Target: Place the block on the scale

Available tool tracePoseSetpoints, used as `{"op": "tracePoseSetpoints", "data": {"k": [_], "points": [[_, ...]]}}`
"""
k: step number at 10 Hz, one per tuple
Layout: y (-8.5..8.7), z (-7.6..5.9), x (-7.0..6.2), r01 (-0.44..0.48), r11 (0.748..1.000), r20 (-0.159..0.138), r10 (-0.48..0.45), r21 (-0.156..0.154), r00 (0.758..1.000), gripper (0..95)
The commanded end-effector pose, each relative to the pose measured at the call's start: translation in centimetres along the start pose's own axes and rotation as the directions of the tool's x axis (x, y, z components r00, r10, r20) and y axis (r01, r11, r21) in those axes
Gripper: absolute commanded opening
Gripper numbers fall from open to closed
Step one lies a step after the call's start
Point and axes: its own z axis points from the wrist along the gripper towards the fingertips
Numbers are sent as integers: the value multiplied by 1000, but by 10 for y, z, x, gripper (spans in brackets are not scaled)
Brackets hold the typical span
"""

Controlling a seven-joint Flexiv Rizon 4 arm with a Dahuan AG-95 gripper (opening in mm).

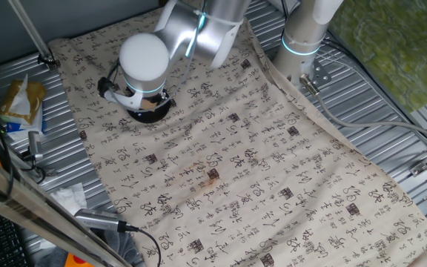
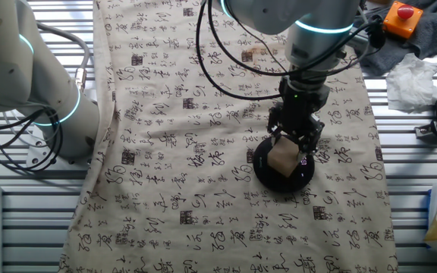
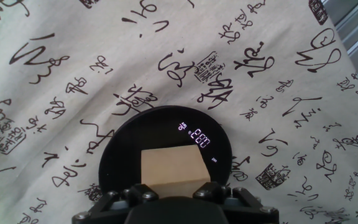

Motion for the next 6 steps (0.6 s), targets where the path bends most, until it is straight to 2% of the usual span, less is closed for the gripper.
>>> {"op": "tracePoseSetpoints", "data": {"k": [1, 3, 4, 5, 6], "points": [[0, 1, 0, -1, 1000, 5, 1, 1, 1000, 0], [0, 1, 0, 2, 1000, 13, -3, 9, 1000, 0], [0, 1, 0, 7, 1000, 20, -8, 15, 1000, 190], [0, 1, 0, 10, 1000, 23, -10, 17, 1000, 190], [0, 1, 0, 10, 1000, 26, -11, 19, 1000, 380]]}}
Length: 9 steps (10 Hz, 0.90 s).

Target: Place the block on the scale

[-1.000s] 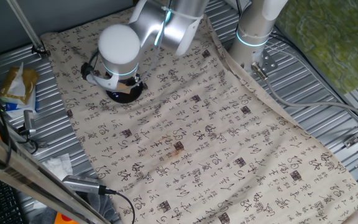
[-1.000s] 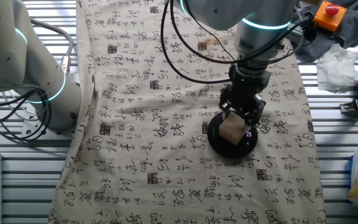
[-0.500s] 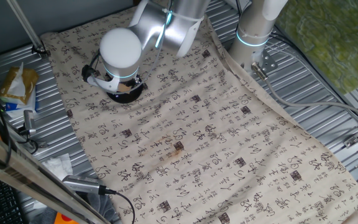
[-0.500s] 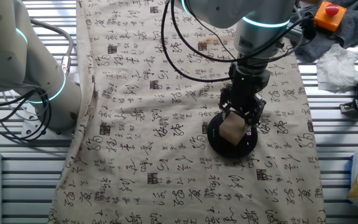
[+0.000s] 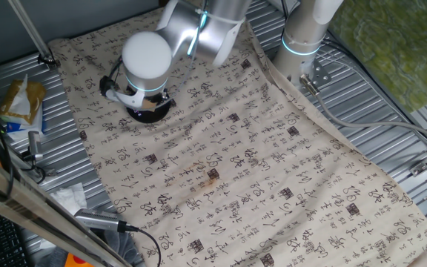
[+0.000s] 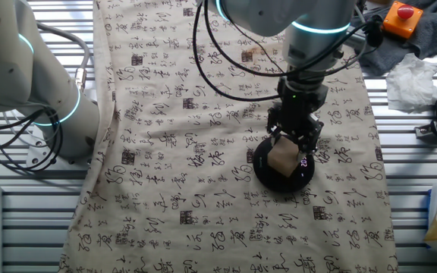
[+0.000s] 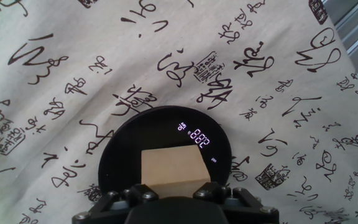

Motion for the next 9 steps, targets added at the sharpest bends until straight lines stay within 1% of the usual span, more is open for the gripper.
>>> {"op": "tracePoseSetpoints", "data": {"k": [1, 2, 3, 4, 5, 6, 9], "points": [[0, 1, -1, -1, 1000, 6, 1, 4, 1000, 380], [0, 1, -1, 0, 1000, 9, 0, 6, 1000, 380], [0, 1, -1, 1, 1000, 21, -2, 14, 1000, 380], [0, 1, -1, 3, 1000, 30, -3, 17, 1000, 570], [0, 1, -1, 2, 1000, 38, -3, 20, 999, 570], [0, 1, -2, -1, 1000, 46, 0, 17, 999, 760], [0, 2, -2, -9, 1000, 60, 8, 10, 998, 760]]}}
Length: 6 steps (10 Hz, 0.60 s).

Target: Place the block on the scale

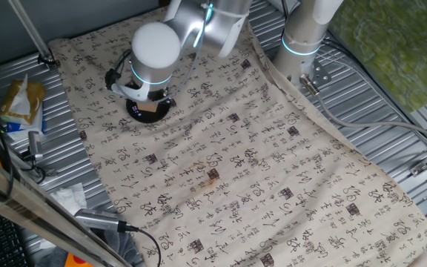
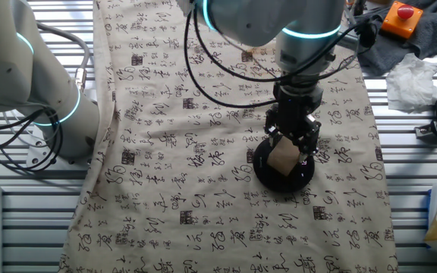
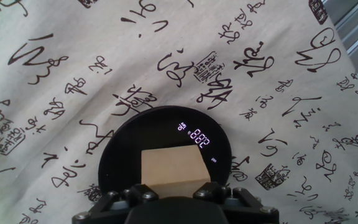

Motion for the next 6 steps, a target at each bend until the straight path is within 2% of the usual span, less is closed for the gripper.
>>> {"op": "tracePoseSetpoints", "data": {"k": [1, 2, 4, 5, 6], "points": [[-1, 0, -1, -4, 1000, 7, 4, -7, 1000, 950], [-2, -3, 0, -7, 1000, 26, 7, -26, 1000, 950], [-8, -17, 5, -4, 999, 35, 6, -49, 999, 950], [-13, -31, 9, -9, 998, 31, 11, -68, 999, 760], [-16, -42, 12, -45, 995, 23, 48, -92, 999, 760]]}}
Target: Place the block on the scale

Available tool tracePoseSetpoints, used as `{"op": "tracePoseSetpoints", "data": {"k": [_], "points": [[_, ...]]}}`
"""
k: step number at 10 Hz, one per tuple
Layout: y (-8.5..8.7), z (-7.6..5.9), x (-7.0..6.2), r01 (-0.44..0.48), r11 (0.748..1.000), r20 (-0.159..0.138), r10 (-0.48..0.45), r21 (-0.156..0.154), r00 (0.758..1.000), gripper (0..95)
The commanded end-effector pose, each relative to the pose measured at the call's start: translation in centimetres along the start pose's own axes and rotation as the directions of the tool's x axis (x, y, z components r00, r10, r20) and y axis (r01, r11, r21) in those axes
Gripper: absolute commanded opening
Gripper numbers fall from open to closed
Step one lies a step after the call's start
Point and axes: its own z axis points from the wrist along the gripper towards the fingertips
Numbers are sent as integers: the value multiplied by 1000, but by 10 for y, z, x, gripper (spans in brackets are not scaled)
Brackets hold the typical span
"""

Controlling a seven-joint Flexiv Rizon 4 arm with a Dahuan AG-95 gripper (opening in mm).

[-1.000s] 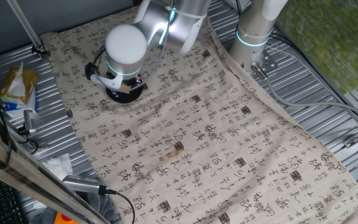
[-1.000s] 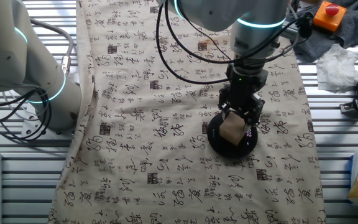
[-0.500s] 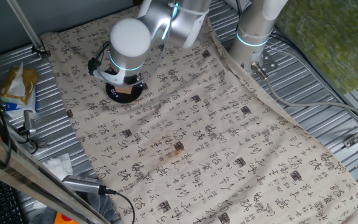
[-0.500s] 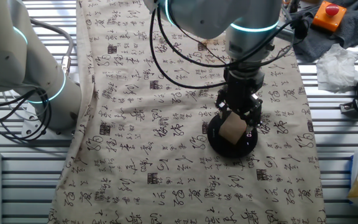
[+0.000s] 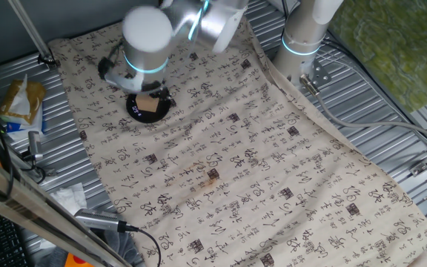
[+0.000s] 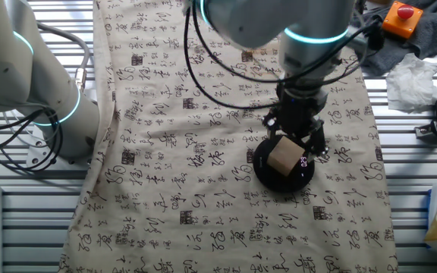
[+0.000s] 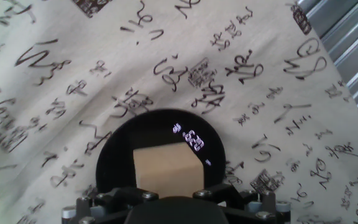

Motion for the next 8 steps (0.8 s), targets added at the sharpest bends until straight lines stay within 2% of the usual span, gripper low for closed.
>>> {"op": "tracePoseSetpoints", "data": {"k": [1, 2, 5, 7, 8], "points": [[-4, -23, 5, -96, 993, -21, 95, -67, 995, 190], [-5, -42, 9, -146, 984, -20, 145, -100, 989, 0], [-4, -63, 13, -164, 980, -17, 163, -110, 986, 0], [-3, -69, 14, -180, 979, -22, 178, -100, 984, 0], [-3, -69, 14, -171, 980, -15, 171, -100, 985, 0]]}}
